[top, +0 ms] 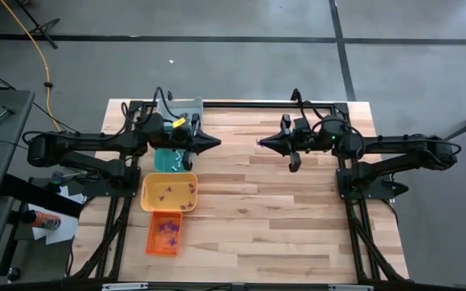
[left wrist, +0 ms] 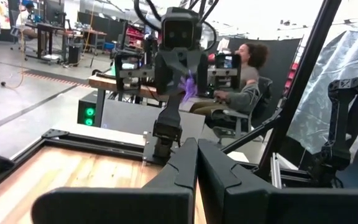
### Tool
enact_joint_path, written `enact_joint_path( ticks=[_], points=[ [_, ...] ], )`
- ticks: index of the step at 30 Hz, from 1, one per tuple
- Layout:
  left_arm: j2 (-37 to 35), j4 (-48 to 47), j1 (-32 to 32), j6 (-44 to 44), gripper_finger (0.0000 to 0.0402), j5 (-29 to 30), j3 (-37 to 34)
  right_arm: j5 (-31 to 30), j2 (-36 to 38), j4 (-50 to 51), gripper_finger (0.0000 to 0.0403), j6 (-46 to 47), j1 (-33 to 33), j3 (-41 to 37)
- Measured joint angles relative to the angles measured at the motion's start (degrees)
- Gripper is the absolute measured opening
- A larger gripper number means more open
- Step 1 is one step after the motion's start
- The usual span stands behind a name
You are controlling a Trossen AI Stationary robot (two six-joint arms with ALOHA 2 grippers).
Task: Sort Halloween decoration
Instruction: Put the purple spider toy in the orange bin
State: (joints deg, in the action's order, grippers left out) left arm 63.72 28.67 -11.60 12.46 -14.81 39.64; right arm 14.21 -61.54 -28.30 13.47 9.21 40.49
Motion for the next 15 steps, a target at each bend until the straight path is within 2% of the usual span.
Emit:
enact_joint_path(
  ticks=[15],
  points=[
    [0.0, -2.1, 0.0, 0.95, 0.0, -0.02, 0.0, 3.26, 0.0, 0.12, 0.0, -3.85, 0.0, 0.0]
  ],
)
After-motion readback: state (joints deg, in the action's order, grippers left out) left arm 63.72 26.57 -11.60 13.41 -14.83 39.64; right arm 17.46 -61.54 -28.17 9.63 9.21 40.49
